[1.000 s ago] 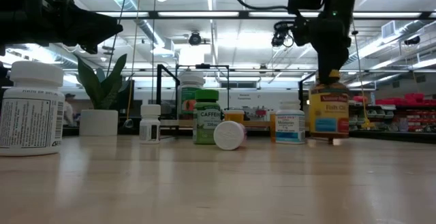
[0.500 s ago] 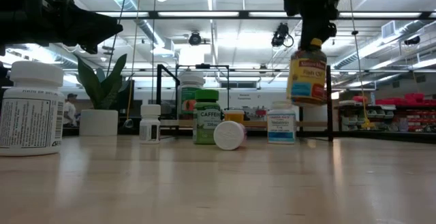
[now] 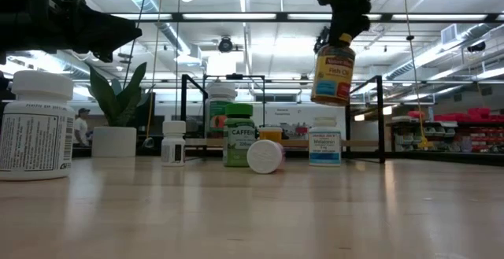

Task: Pick and place medicine bottles onto shelf by color
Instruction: Put the yellow pill bottle on the shelf

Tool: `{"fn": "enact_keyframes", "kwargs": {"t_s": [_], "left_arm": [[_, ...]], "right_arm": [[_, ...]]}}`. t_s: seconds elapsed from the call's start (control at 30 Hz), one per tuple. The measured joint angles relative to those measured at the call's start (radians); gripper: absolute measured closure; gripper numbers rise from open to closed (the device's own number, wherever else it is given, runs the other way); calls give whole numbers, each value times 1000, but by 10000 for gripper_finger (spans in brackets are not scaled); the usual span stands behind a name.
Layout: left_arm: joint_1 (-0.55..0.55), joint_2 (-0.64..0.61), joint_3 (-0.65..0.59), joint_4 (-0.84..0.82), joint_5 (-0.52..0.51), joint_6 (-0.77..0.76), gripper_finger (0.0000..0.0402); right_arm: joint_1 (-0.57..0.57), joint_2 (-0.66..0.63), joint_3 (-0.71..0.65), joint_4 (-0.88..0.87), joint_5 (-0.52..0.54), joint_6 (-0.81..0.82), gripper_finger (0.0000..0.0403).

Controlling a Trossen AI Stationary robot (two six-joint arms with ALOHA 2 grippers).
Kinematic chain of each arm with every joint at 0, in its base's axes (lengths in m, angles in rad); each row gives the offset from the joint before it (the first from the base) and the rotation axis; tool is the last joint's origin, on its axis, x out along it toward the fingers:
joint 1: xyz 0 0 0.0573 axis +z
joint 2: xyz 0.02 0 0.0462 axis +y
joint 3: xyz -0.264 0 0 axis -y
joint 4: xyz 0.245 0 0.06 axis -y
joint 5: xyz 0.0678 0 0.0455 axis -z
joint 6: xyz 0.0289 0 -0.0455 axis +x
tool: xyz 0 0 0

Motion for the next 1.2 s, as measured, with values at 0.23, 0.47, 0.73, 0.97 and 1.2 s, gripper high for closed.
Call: {"fn": "enact_keyframes", "kwargs": {"t_s": [0.23,0.47,0.73,0.97,1.2], "left_arm": [[0,0,0,0,0,0,253],[0,0,0,0,0,0,256],[0,0,0,0,0,0,260],[0,0,0,0,0,0,251],[0,0,0,0,0,0,258]], "right_arm": [[-76,132,153,-46,1,-166,164],[-122,206,291,-112,-2,-228,164],[-201,206,312,-125,-19,-267,164],[-286,237,312,-102,-67,-327,164],[-352,301,311,-94,-90,-384,164]]}}
